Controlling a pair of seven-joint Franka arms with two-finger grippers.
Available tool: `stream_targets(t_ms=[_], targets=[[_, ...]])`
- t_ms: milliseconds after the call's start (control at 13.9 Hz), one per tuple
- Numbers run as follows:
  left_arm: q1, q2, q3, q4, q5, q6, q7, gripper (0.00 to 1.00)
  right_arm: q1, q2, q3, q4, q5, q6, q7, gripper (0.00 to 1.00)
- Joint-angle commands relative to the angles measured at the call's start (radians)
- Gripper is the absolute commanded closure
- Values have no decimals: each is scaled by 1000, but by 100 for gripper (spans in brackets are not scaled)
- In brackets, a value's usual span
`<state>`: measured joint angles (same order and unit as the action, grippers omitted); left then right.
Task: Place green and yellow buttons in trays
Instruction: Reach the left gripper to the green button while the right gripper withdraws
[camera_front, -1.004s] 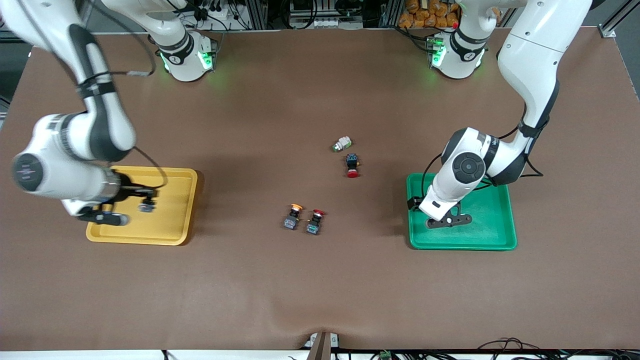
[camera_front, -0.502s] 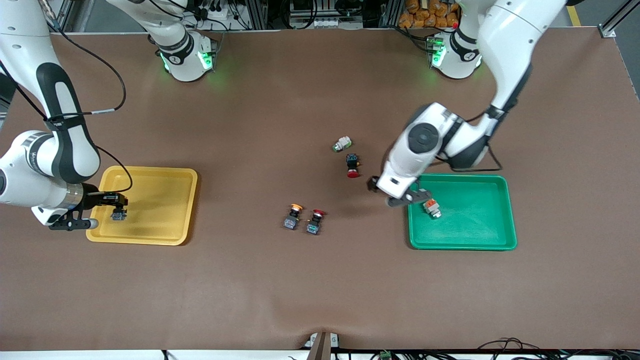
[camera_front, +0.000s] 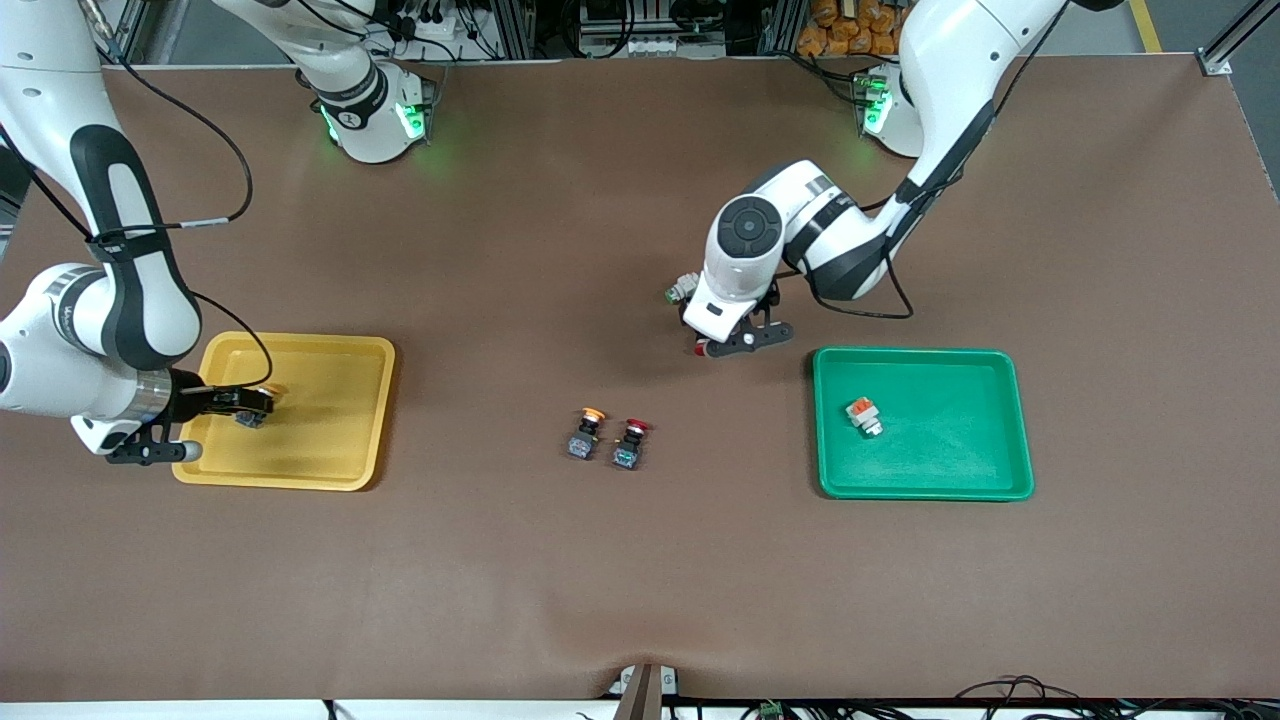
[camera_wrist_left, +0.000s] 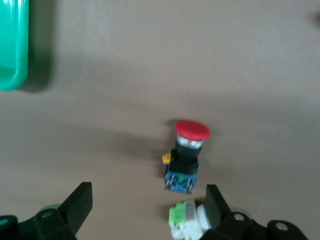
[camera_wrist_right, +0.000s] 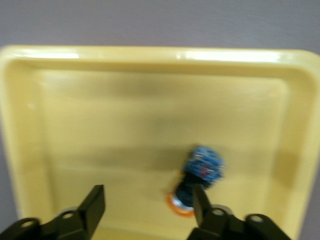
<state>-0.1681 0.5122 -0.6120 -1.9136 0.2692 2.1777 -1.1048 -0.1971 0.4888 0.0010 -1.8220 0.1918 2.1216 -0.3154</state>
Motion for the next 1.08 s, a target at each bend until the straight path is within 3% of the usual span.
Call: stream_targets(t_ms=[0, 143, 359, 645, 1004], targets=[[-37, -8, -31, 2, -24, -62, 26, 0, -2, -16, 27, 58, 52, -96, -1, 0], [-103, -1, -31, -2, -24, -64, 5, 0, 5, -24, 30, 95, 69, -147, 16, 0], [-119, 32, -31, -5, -24, -12, -32, 0, 68, -33, 30, 133, 95, -193, 134, 0], [-133, 95, -23, -1, -1, 112, -133, 0, 195, -55, 31, 176, 95, -198, 379, 0], [-134, 157, -3, 7, 59, 149, -226, 0, 385, -50, 30, 273, 95, -203, 694, 0]])
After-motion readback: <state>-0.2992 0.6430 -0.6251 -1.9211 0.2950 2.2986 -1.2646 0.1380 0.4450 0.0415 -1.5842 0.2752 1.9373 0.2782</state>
